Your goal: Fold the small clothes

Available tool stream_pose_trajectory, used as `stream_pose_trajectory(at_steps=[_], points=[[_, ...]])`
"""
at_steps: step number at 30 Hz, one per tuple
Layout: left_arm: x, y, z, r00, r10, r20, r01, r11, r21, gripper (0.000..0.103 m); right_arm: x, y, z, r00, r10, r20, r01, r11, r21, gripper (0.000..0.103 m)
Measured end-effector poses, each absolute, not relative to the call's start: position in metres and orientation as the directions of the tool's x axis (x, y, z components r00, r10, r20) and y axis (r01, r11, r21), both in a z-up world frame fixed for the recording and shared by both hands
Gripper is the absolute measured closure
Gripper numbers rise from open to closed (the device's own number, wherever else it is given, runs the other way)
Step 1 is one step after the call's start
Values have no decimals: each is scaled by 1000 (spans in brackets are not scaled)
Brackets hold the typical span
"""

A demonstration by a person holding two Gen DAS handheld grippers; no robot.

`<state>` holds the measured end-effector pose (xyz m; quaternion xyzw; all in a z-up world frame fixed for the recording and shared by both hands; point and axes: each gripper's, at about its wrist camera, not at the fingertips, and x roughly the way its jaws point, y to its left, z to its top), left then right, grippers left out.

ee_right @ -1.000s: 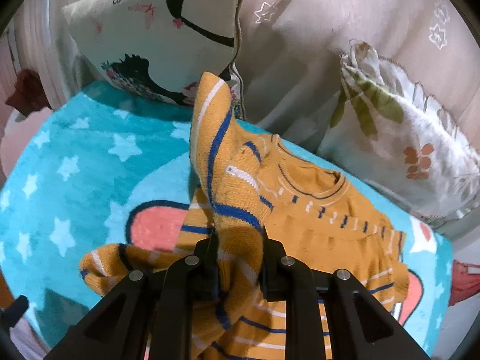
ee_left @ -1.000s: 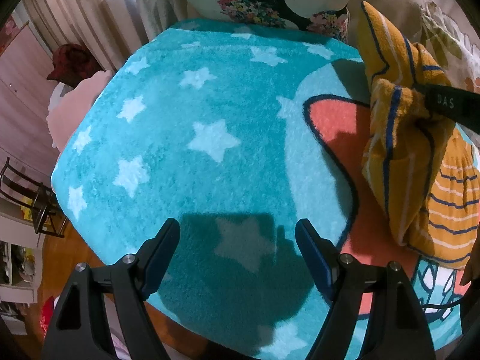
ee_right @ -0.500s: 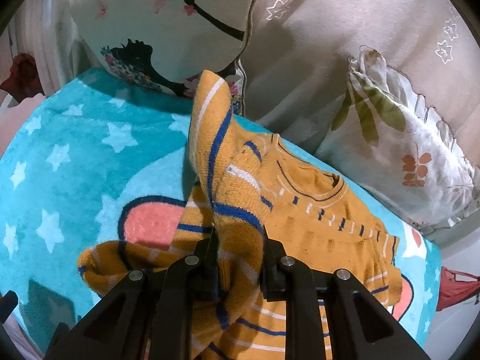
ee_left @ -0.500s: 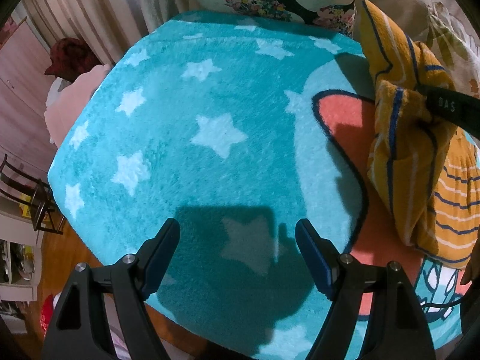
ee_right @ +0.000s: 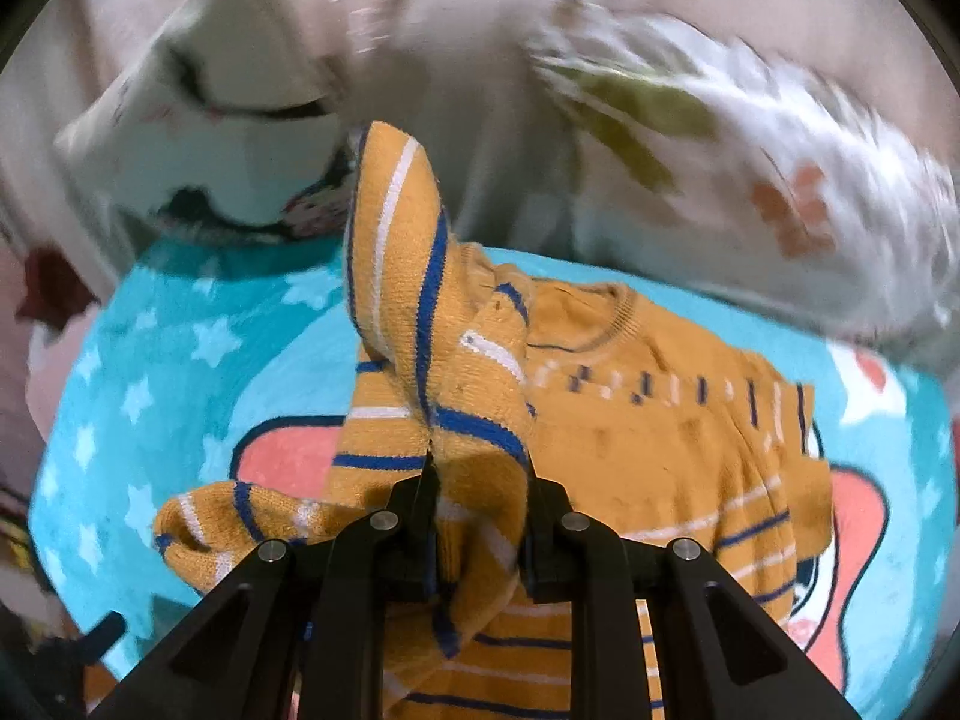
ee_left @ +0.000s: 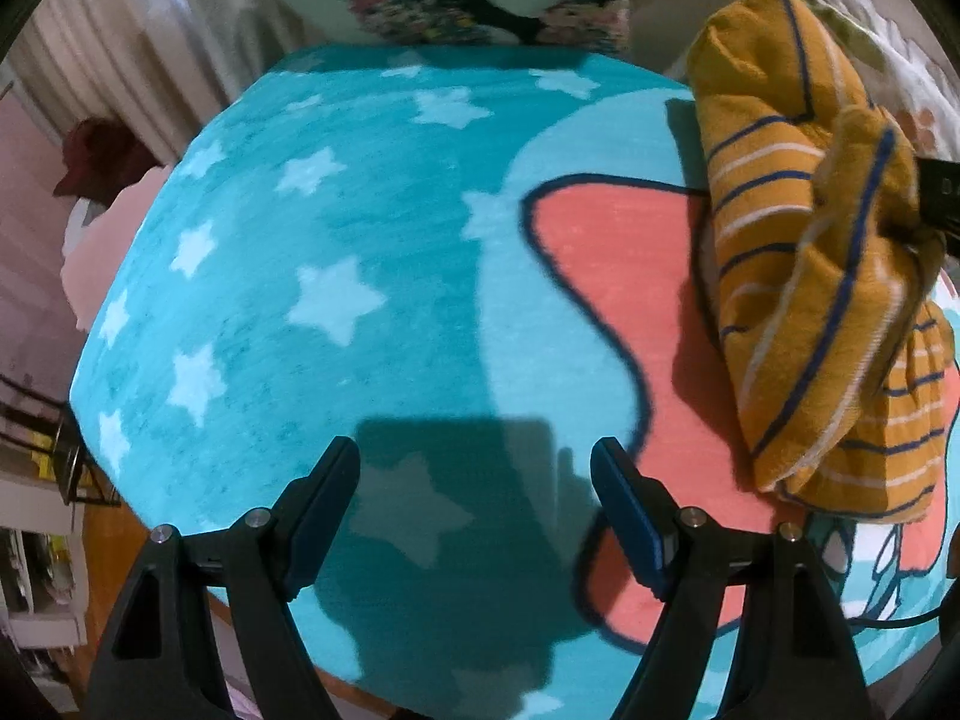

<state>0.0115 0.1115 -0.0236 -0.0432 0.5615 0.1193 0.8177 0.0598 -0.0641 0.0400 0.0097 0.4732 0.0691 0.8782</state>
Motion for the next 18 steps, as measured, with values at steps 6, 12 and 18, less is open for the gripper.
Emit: stream_pose_trajectory(at_steps=[6,12,18], points=[[24,97,-17,354,123,-927,-228,973,42,25,62,-137,29,522,184,-833,-6,977,212,83],[36,80,-9,382,88,-920,-203,979,10,25,58,-211,5,501,235,-833,102,940,326,83],[43,54,-7,386,48,-921,-158,987,-14,25,49,-262,-16,497,297,-815,139,900,413,83]])
